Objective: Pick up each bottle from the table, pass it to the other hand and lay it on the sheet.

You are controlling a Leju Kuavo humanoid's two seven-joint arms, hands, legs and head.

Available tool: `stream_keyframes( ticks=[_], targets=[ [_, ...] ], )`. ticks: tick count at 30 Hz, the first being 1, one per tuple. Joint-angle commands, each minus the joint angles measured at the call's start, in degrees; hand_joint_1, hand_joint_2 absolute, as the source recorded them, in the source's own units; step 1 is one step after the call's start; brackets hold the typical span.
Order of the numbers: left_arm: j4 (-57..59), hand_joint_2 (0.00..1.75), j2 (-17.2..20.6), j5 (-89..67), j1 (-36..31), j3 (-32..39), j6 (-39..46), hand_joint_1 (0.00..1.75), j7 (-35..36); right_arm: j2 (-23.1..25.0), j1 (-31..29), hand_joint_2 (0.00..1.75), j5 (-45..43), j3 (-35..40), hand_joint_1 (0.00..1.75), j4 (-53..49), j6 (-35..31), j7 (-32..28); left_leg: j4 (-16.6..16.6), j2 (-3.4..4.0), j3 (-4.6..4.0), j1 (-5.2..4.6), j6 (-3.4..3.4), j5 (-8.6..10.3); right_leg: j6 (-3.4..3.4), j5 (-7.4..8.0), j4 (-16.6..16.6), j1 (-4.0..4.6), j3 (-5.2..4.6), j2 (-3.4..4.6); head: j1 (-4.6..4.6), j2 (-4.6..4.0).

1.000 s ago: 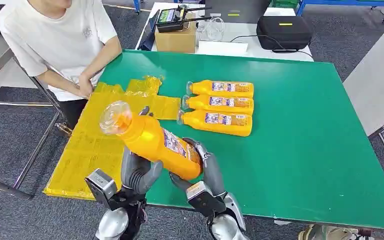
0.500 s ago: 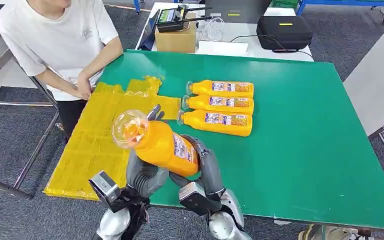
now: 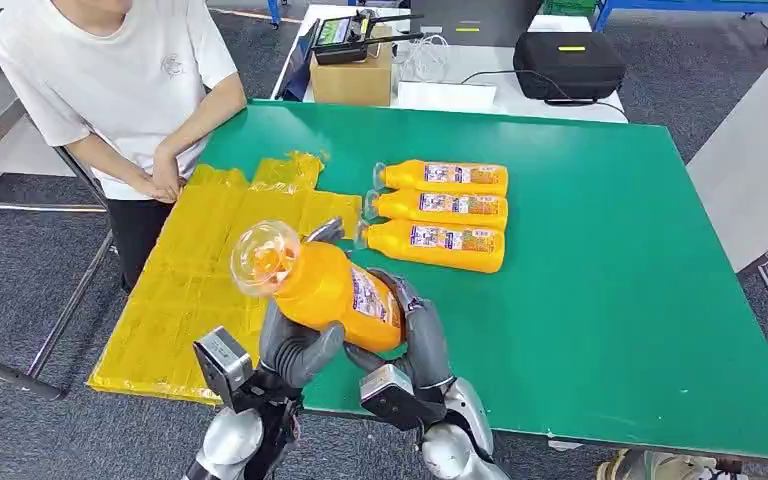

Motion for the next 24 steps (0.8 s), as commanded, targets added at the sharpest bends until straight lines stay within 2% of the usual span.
stream_keyframes(
  ticks=[1, 3, 4, 7, 8, 9, 10, 11, 12, 16, 20, 24],
  targets=[
    [3.8, 1.75, 2.0, -1.0, -3.0, -0.4, -0.2, 1.75, 0.1, -2.0, -3.6, 1.75, 1.0, 3.0, 1.75, 0.2, 0.6, -0.4, -0.1, -0.06, 0.11, 0.05, 0.18, 0.01, -0.31, 0.03, -0.1, 0.11, 0.13, -0.03, 0.0, 0.0],
    [3.9, 1.75, 2.4, -1.7, -3.3, -0.4, 0.0, 1.75, -0.3, -2.0, -3.8, 1.75, 1.1, 3.1, 1.75, 0.1, 0.7, -0.4, -0.1, -0.08, 0.15, 0.08, 0.19, 0.01, -0.34, 0.04, -0.2, 0.15, 0.17, -0.05, -0.02, 0.0],
    [4.2, 1.75, 2.3, -2.7, -3.4, -0.2, 0.8, 1.75, -0.1, -1.7, -3.6, 1.75, 0.2, 2.7, 1.61, -0.1, 1.1, -0.2, -0.1, -0.04, 0.07, 0.0, 0.12, 0.01, -0.19, 0.01, -0.1, 0.04, 0.06, -0.01, 0.0, 0.02],
    [4.2, 1.75, 2.3, -2.7, -3.4, -0.2, 0.8, 1.75, -0.1, -1.7, -3.6, 1.75, 0.2, 2.7, 1.61, -0.1, 1.1, -0.2, -0.1, -0.04, 0.13, 0.02, 0.16, 0.01, -0.25, 0.01, -0.1, 0.07, 0.13, -0.01, 0.0, 0.0],
    [4.2, 1.75, 2.3, -4.3, -3.4, 0.0, 2.2, 1.75, -0.5, -1.6, -3.3, 1.75, -0.8, 2.3, 1.29, -0.3, 1.6, -0.2, -0.1, -0.05, 0.09, 0.04, 0.13, 0.0, -0.21, 0.01, -0.1, 0.08, 0.11, -0.03, 0.0, 0.0],
    [4.1, 1.75, 2.3, -4.9, -3.3, 0.2, 2.8, 1.75, -0.6, -1.4, -3.2, 1.75, -1.7, 1.8, 0.44, -0.5, 2.1, 0.0, -0.1, -0.07, 0.13, 0.07, 0.18, 0.01, -0.29, 0.03, -0.2, 0.13, 0.16, -0.03, 0.0, 0.0],
    [4.0, 1.75, 2.2, -4.9, -3.2, 0.4, 2.8, 1.75, -0.6, -1.0, -2.8, 1.75, -3.4, 1.2, 0.0, -1.0, 3.0, 0.0, -0.1, -0.02, 0.1, 0.01, 0.13, 0.0, -0.2, 0.02, -0.1, 0.05, 0.09, 0.01, 0.0, 0.0],
    [3.6, 1.75, 2.1, -4.8, -2.9, 0.8, 2.8, 1.75, -0.6, -0.9, -2.6, 1.75, -4.3, 0.7, 0.0, -1.5, 3.5, 0.0, -0.1, -0.03, 0.13, 0.05, 0.17, 0.0, -0.27, 0.03, -0.1, 0.11, 0.14, 0.0, 0.0, 0.0],
    [3.5, 1.75, 2.0, -2.9, -2.8, 1.1, 1.3, 1.75, -0.3, -0.9, -2.7, 0.0, -4.3, 0.7, 0.0, -1.6, 3.5, 0.0, -0.1, -0.05, 0.15, 0.07, 0.2, 0.01, -0.33, 0.04, -0.2, 0.14, 0.17, -0.01, 0.0, 0.0],
    [3.4, 1.75, 2.0, 0.4, -2.9, 1.7, -1.2, 1.75, 0.8, -0.6, -2.8, 0.0, -5.0, -0.3, 0.0, -1.9, 3.2, 0.3, -0.1, -0.05, 0.05, 0.01, 0.11, 0.01, -0.18, 0.01, -0.1, 0.05, 0.05, -0.03, 0.0, 0.0],
    [3.2, 1.75, 2.0, -0.2, -3.4, 2.1, -0.1, 1.75, 0.7, -0.3, -2.6, 0.0, -5.8, -1.6, 0.0, -2.4, 1.8, -0.1, -0.1, -0.06, 0.09, 0.03, 0.16, 0.0, -0.26, 0.01, -0.1, 0.08, 0.1, -0.03, 0.0, 0.0],
    [3.0, 1.75, 2.1, -6.4, -4.1, 3.5, 6.8, 1.75, -1.0, 0.1, -2.1, 0.0, -6.0, -2.9, 0.0, -3.1, -0.5, -0.5, 0.0, -0.04, 0.02, 0.03, 0.1, 0.0, -0.17, 0.01, -0.1, 0.06, 0.03, -0.02, 0.0, 0.0]
  ],
)
